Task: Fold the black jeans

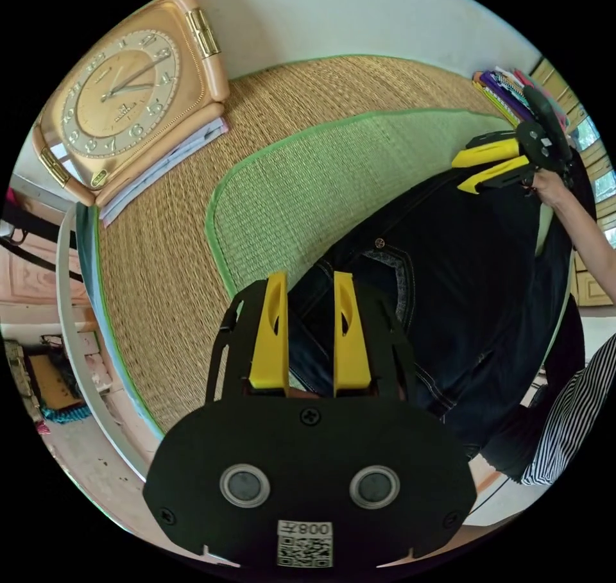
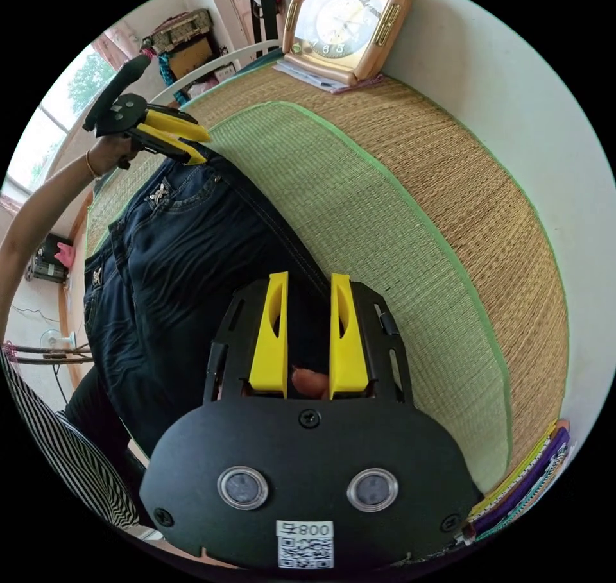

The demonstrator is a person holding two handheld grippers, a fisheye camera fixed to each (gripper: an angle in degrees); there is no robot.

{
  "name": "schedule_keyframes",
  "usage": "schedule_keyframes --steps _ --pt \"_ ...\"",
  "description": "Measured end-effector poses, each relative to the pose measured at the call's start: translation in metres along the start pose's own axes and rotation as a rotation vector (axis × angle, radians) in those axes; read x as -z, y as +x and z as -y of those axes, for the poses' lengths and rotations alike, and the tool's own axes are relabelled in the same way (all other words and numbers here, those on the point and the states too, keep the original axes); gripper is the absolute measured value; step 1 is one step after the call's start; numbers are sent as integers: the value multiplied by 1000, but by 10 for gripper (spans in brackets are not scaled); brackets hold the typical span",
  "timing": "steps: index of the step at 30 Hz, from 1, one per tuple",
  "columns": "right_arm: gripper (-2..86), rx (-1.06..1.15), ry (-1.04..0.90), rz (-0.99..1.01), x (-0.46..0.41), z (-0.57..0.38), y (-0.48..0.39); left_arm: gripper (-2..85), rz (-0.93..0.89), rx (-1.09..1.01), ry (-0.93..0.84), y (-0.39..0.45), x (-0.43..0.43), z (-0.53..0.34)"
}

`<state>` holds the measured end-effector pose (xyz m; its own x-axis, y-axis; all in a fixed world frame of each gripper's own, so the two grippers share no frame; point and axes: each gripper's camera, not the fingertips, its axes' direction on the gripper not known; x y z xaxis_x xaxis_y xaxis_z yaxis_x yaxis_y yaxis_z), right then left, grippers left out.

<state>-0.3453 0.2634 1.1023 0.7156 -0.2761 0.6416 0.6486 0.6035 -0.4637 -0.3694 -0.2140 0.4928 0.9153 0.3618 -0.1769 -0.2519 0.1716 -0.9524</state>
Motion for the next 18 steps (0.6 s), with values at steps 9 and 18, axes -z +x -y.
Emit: schedule_keyframes --steps 9,18 --pt "87 24 22 -49 6 7 -25 111 -88 -90 -46 27 4 31" --pt "75 17 32 -62 8 9 -48 84 -70 -93 -99 61 -4 58"
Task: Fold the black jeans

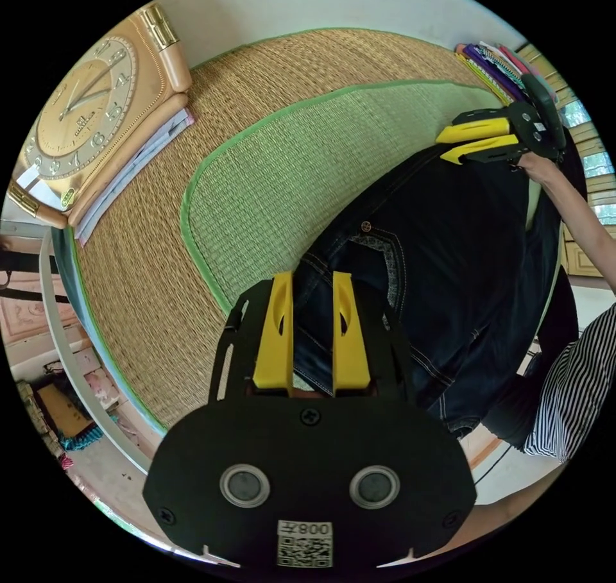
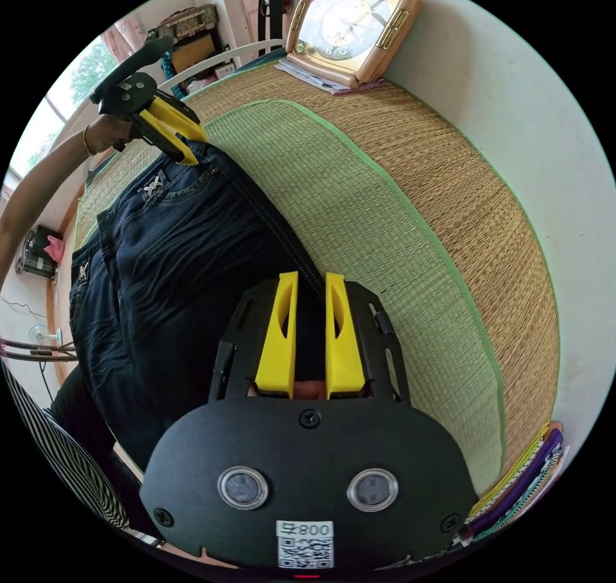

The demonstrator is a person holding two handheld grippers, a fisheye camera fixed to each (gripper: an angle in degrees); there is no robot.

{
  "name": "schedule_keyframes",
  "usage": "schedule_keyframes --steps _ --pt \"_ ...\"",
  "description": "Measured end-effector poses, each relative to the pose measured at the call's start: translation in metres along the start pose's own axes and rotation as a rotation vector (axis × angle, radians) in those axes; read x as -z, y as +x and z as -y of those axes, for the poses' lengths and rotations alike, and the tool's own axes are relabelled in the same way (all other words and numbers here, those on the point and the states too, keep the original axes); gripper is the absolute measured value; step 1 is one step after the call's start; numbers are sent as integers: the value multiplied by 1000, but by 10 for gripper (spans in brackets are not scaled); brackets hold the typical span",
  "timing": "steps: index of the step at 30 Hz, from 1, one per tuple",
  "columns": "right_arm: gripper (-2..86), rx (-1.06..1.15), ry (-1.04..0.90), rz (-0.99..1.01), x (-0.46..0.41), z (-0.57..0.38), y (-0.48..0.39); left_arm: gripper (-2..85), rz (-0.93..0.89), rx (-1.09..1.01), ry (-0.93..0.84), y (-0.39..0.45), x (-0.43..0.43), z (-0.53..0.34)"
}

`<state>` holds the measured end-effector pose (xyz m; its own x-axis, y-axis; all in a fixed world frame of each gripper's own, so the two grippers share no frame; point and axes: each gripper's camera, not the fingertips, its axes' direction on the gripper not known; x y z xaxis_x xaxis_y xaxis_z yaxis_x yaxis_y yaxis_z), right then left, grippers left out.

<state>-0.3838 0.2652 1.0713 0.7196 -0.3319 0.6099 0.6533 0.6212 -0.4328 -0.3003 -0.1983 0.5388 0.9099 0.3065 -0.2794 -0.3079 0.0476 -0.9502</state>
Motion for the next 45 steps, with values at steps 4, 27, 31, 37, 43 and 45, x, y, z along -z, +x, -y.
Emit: schedule_keyframes --steps 4,27,31,37,43,45 --pt "72 -22 16 -25 -1 -3 -14 58 -6 32 26 17 -3 3" --pt "15 -144 -15 -34 13 -23 -86 14 225 42 114 160 14 -41" --pt "14 -150 11 -38 27 -39 -106 11 212 60 156 183 16 -64" --pt "14 -121 30 -76 43 -69 -148 10 214 63 193 220 15 -102" --pt "13 -110 51 -79 51 -110 -194 10 199 65 219 256 9 -147" --pt "13 -101 53 -81 51 -123 -209 9 198 61 219 268 5 -161"
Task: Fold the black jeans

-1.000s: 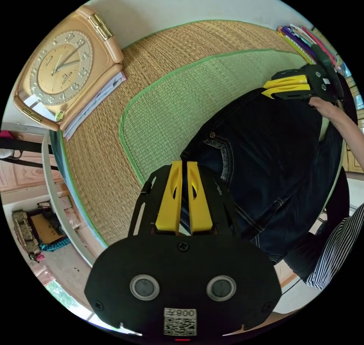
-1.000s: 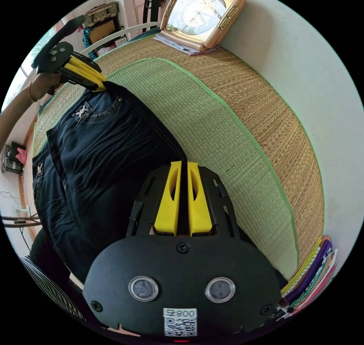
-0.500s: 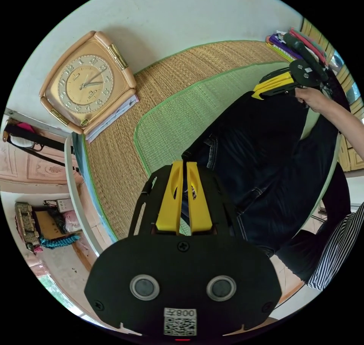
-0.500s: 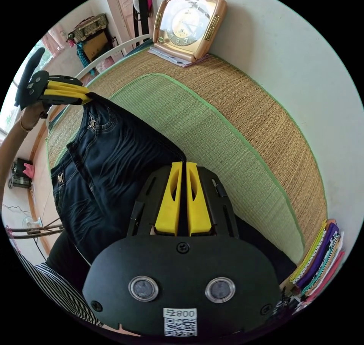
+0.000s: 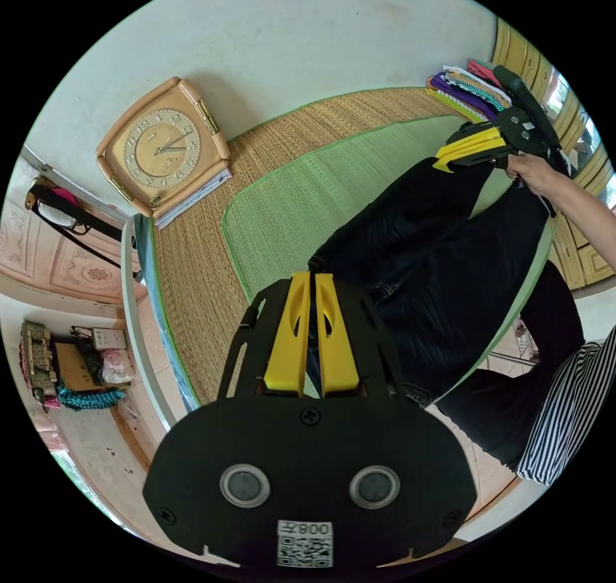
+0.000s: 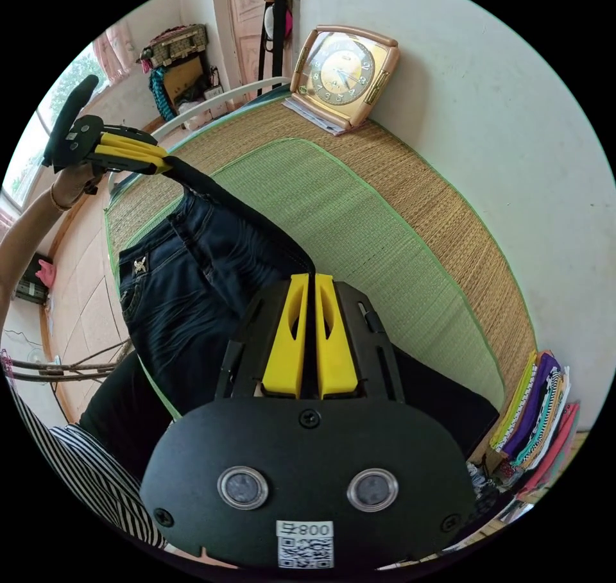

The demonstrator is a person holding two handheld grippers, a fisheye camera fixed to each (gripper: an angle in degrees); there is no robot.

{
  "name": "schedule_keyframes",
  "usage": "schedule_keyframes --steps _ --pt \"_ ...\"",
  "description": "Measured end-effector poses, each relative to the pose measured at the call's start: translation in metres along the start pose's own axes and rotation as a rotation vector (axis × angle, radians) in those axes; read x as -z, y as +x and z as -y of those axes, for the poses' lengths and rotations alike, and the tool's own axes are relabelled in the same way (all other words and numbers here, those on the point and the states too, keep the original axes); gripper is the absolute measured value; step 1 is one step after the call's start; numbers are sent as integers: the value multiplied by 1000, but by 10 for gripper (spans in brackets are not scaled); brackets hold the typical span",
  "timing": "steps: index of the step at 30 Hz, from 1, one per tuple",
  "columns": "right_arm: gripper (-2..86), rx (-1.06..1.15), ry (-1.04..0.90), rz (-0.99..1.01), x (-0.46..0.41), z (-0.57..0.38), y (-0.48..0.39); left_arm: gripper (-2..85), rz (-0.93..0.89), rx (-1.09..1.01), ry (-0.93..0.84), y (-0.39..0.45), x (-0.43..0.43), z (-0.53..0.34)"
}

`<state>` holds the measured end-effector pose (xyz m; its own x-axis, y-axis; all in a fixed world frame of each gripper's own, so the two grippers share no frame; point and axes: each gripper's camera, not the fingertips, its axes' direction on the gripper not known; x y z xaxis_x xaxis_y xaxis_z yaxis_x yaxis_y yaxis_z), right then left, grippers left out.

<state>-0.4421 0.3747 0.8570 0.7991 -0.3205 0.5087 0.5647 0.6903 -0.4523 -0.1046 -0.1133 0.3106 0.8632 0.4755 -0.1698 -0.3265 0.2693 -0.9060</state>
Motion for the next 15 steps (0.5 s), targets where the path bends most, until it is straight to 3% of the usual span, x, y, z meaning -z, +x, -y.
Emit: schedule_keyframes --steps 15 --pt "12 88 4 18 -10 -100 -110 7 -12 25 -67 59 -14 -125"
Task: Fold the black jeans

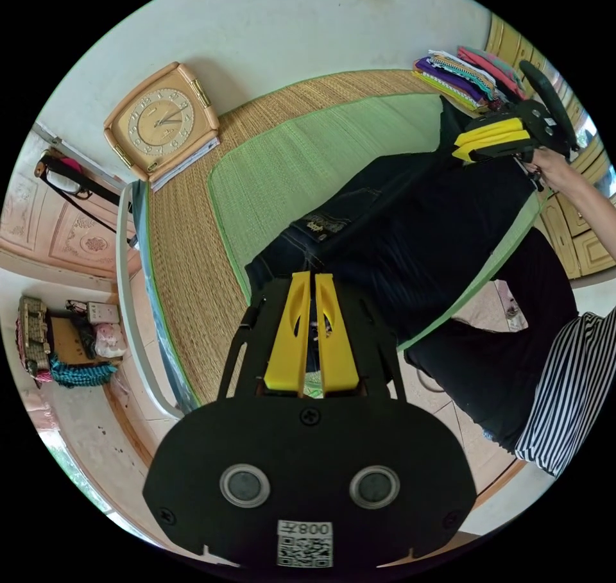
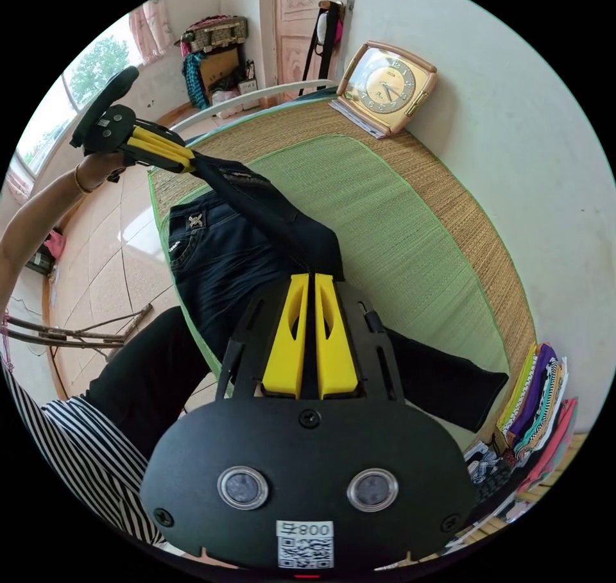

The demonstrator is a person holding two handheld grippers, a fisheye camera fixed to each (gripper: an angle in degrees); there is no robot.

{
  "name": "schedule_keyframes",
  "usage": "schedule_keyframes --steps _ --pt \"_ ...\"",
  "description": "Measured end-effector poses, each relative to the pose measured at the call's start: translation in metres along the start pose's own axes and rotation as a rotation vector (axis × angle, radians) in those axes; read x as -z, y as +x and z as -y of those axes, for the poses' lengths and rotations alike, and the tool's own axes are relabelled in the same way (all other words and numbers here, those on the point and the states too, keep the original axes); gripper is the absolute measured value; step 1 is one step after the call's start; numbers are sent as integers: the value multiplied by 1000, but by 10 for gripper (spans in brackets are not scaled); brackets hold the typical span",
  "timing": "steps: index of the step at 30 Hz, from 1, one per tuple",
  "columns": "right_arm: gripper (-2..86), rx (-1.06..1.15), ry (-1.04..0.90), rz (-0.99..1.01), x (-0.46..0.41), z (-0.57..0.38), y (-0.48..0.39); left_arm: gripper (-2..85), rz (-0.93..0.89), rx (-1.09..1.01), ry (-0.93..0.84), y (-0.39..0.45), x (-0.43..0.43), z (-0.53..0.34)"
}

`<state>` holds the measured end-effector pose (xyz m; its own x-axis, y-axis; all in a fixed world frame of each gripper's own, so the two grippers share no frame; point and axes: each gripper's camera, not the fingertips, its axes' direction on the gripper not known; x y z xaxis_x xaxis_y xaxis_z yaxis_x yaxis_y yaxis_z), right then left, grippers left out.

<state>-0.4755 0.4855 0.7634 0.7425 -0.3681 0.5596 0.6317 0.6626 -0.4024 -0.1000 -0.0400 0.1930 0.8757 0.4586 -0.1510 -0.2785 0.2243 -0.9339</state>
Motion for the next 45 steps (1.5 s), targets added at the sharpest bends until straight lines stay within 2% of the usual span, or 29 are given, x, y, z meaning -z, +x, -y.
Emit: schedule_keyframes --steps 11,23,45 --pt "12 92 -42 9 -45 -42 -73 8 -6 -10 -48 -2 -36 -77" --pt "13 143 -111 43 -105 -77 -104 9 -57 -25 -85 -23 -86 -138" --pt "18 132 -234 141 -191 -110 -83 15 -138 20 -139 -107 -171 -208"
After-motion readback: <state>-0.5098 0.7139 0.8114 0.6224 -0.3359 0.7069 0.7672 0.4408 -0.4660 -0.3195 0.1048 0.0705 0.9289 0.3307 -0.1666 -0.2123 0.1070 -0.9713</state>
